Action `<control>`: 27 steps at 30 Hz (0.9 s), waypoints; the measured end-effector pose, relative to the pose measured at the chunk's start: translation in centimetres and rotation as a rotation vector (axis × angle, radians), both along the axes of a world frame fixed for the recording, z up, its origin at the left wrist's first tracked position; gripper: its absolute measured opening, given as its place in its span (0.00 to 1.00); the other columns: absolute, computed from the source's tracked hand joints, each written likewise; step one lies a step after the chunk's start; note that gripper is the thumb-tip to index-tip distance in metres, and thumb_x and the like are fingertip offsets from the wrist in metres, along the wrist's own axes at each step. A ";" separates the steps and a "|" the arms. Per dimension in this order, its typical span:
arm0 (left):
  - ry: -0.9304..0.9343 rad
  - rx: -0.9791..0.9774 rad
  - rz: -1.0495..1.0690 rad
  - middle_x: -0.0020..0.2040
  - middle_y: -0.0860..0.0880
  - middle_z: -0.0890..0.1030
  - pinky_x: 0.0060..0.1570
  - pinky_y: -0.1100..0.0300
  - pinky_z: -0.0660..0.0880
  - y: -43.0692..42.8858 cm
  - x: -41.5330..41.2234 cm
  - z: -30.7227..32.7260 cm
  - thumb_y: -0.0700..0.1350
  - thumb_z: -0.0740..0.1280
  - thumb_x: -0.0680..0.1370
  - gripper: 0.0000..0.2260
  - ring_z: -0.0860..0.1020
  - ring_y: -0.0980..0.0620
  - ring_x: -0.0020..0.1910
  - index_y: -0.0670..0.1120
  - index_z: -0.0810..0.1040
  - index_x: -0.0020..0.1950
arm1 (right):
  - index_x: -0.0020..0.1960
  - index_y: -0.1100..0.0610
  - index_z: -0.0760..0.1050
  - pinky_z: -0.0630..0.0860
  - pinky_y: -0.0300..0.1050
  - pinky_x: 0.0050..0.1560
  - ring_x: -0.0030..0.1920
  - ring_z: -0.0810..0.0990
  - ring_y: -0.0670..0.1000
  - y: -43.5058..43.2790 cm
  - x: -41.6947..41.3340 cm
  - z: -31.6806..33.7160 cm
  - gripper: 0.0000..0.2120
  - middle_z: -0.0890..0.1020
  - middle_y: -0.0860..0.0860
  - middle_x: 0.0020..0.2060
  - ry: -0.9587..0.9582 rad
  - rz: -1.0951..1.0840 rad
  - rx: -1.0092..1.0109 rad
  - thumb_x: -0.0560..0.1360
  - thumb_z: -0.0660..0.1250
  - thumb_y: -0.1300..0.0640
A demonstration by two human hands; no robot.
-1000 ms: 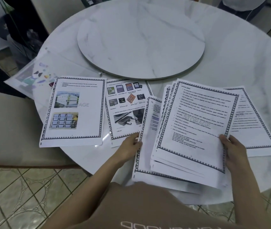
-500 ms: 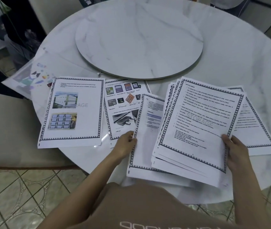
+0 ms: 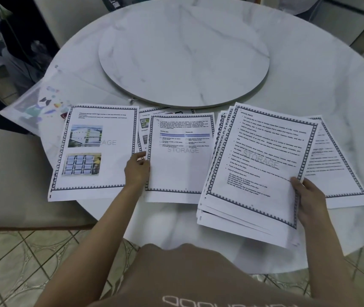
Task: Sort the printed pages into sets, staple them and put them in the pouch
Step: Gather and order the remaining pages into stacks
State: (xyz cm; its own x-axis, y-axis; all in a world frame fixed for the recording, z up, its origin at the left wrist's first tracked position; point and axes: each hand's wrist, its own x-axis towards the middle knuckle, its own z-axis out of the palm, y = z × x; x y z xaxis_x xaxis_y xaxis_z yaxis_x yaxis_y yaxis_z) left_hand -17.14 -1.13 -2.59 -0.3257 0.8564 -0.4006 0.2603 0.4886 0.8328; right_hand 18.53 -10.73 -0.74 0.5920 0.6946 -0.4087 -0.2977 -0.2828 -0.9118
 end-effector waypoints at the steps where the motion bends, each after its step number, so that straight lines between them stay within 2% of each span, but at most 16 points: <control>1: 0.011 0.021 0.023 0.59 0.40 0.78 0.52 0.55 0.73 0.0 -0.1 -0.1 0.38 0.59 0.78 0.15 0.77 0.43 0.52 0.45 0.72 0.64 | 0.45 0.55 0.76 0.76 0.29 0.35 0.34 0.82 0.38 0.1 -0.1 0.1 0.06 0.84 0.40 0.31 0.002 0.002 0.005 0.77 0.62 0.64; 3: 0.045 0.059 0.052 0.57 0.41 0.78 0.47 0.58 0.70 -0.2 -0.1 0.0 0.38 0.57 0.79 0.15 0.74 0.47 0.46 0.44 0.71 0.65 | 0.46 0.55 0.76 0.76 0.29 0.35 0.34 0.82 0.37 0.2 -0.2 0.1 0.06 0.84 0.40 0.32 0.006 -0.003 0.009 0.76 0.63 0.64; 5: 0.120 0.139 0.028 0.55 0.44 0.77 0.47 0.63 0.67 -0.6 0.0 0.1 0.38 0.57 0.79 0.14 0.72 0.51 0.47 0.43 0.71 0.65 | 0.46 0.54 0.77 0.77 0.29 0.36 0.35 0.82 0.37 0.3 -0.2 0.1 0.07 0.84 0.40 0.33 0.008 -0.003 0.007 0.76 0.63 0.64; 7: 0.186 0.224 -0.039 0.51 0.46 0.76 0.43 0.69 0.63 -0.9 0.2 0.1 0.38 0.57 0.80 0.14 0.72 0.51 0.46 0.43 0.70 0.65 | 0.46 0.54 0.77 0.77 0.29 0.37 0.36 0.82 0.37 0.5 -0.3 0.1 0.07 0.84 0.39 0.33 0.011 -0.001 0.002 0.76 0.63 0.64; 9: 0.213 0.269 -0.085 0.50 0.45 0.77 0.39 0.69 0.62 -1.0 0.3 -0.2 0.37 0.57 0.80 0.14 0.73 0.50 0.44 0.42 0.70 0.66 | 0.45 0.54 0.77 0.77 0.29 0.37 0.36 0.82 0.37 0.6 -0.5 0.2 0.07 0.84 0.40 0.32 0.016 -0.005 0.002 0.76 0.63 0.64; 12: 0.230 0.296 -0.136 0.48 0.44 0.79 0.43 0.64 0.66 -1.3 0.6 -0.7 0.37 0.58 0.80 0.15 0.76 0.47 0.44 0.42 0.71 0.66 | 0.45 0.54 0.77 0.78 0.30 0.38 0.36 0.82 0.38 0.7 -0.7 0.3 0.06 0.84 0.40 0.32 0.015 -0.005 -0.008 0.76 0.64 0.64; 16: 0.188 0.297 -0.227 0.49 0.46 0.78 0.50 0.63 0.69 -1.9 0.8 -0.9 0.37 0.59 0.79 0.15 0.76 0.51 0.47 0.44 0.72 0.66 | 0.47 0.54 0.78 0.79 0.31 0.41 0.39 0.82 0.39 0.6 -0.5 0.0 0.06 0.84 0.40 0.34 0.012 -0.004 -0.020 0.76 0.64 0.63; 21: 0.111 0.279 -0.152 0.47 0.48 0.77 0.47 0.65 0.68 -2.0 1.0 -0.5 0.37 0.59 0.79 0.16 0.74 0.52 0.45 0.47 0.72 0.66 | 0.48 0.53 0.77 0.79 0.33 0.44 0.41 0.82 0.41 0.3 -0.3 -0.2 0.06 0.84 0.39 0.35 0.008 -0.010 -0.016 0.76 0.64 0.62; 23: 0.080 0.260 -0.119 0.49 0.48 0.77 0.46 0.64 0.68 -1.8 1.2 -0.3 0.36 0.58 0.79 0.18 0.74 0.52 0.46 0.49 0.71 0.67 | 0.48 0.53 0.77 0.79 0.32 0.43 0.41 0.81 0.41 0.3 -0.5 -0.1 0.06 0.84 0.39 0.34 0.008 -0.007 -0.013 0.76 0.64 0.62; 25: 0.054 0.259 -0.103 0.54 0.48 0.77 0.46 0.68 0.69 -1.7 1.3 -0.1 0.35 0.57 0.78 0.20 0.74 0.52 0.50 0.49 0.70 0.68 | 0.47 0.53 0.77 0.79 0.32 0.44 0.44 0.80 0.43 0.3 -0.7 0.0 0.06 0.84 0.39 0.34 0.013 -0.004 -0.004 0.76 0.64 0.62; 27: 0.057 0.294 -0.093 0.61 0.46 0.75 0.52 0.70 0.69 -1.8 1.4 0.2 0.33 0.56 0.78 0.21 0.74 0.51 0.57 0.47 0.68 0.69 | 0.47 0.53 0.77 0.79 0.32 0.42 0.43 0.81 0.43 0.4 -1.0 0.1 0.06 0.84 0.40 0.35 0.010 0.008 0.004 0.76 0.64 0.62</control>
